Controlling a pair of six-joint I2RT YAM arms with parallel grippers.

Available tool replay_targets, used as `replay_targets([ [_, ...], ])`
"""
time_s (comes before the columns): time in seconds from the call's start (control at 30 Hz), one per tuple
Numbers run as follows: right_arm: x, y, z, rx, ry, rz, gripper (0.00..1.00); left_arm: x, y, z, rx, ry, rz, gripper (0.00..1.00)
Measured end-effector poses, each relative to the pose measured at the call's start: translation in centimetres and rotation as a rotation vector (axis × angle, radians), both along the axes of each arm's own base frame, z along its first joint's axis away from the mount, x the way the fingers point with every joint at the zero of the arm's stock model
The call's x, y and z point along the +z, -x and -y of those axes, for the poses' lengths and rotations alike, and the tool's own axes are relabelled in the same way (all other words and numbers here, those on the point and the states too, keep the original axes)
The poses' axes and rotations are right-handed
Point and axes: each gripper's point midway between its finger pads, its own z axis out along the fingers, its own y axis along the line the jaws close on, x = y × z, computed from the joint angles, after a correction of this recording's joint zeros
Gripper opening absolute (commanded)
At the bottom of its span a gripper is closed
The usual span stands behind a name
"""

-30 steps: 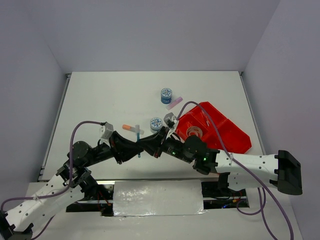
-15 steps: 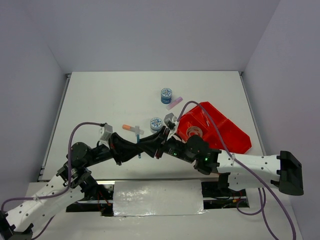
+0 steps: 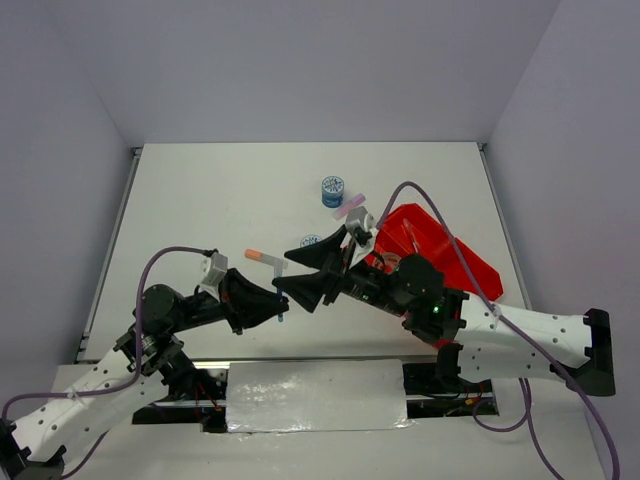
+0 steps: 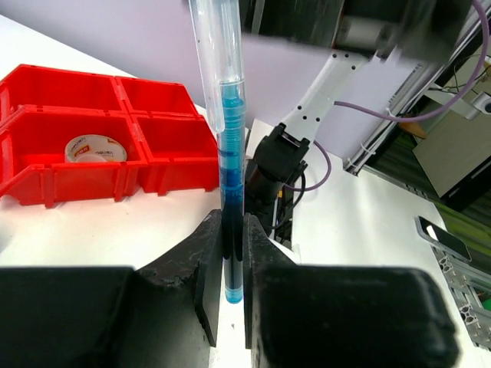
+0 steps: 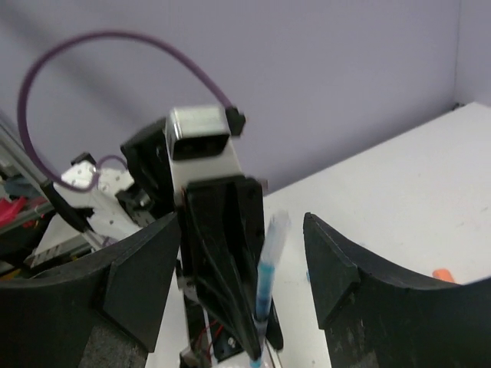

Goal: Sort the stationery into containers
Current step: Close the pen cap on the pen.

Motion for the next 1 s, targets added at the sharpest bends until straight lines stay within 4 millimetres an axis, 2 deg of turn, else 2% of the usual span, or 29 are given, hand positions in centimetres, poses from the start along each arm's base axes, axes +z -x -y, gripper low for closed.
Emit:
replay_targets([
  [0.1, 2.5, -0.7, -0.3, -0.028, -0.007, 0.006, 0.73, 0.1, 0.2, 0.1, -0.007, 0.002, 0.004, 0.0],
  [0.2, 3.3, -1.7, -0.8, -0.065, 0.008, -0.008, 0.7, 0.1, 0.2, 0.1, -0.008, 0.001, 0.005, 0.0],
  [0.27, 2.6, -2.3, -1.2, -0.089, 0.04, -0.025, 0.68, 0.1, 0.2, 0.1, -0.01, 0.001, 0.005, 0.0],
  [0.4, 0.0, -3.1, -1.9, -0.116, 0.122, -0.061, 0.61, 0.0, 0.3, 0.1, -0.013, 0.0, 0.005, 0.0],
  [0.43, -0.5, -3.1, -2.1, -0.117, 0.14, -0.069, 0.55, 0.0, 0.3, 0.1, -0.013, 0.0, 0.005, 0.0],
  [0.57, -1.8, -3.1, -2.3, -0.11, 0.182, -0.09, 0.44, -0.1, 0.3, 0.1, -0.013, -0.005, 0.003, 0.0],
  [0.6, -1.9, -3.0, -2.3, -0.105, 0.182, -0.092, 0.4, -0.2, 0.3, 0.1, -0.012, -0.006, 0.001, 0.0],
  [0.63, -1.8, -2.9, -2.4, -0.099, 0.179, -0.094, 0.27, -0.2, 0.2, 0.1, -0.008, -0.007, -0.001, 0.0],
  [0.7, -1.8, -2.6, -2.5, -0.085, 0.176, -0.097, 0.07, -0.4, 0.1, 0.1, 0.0, -0.012, -0.008, 0.0],
  [0.73, -1.8, -2.5, -2.5, -0.078, 0.176, -0.097, 0.03, -0.5, 0.0, 0.1, 0.003, -0.015, -0.012, 0.0],
  [0.8, -1.8, -2.4, -2.6, -0.072, 0.175, -0.104, 0.0, -0.5, 0.0, 0.1, 0.007, -0.017, -0.011, 0.0],
  [1.0, -2.6, -2.4, -2.7, -0.07, 0.165, -0.11, 0.0, -1.0, -0.4, 0.0, 0.033, -0.046, -0.028, 0.0],
])
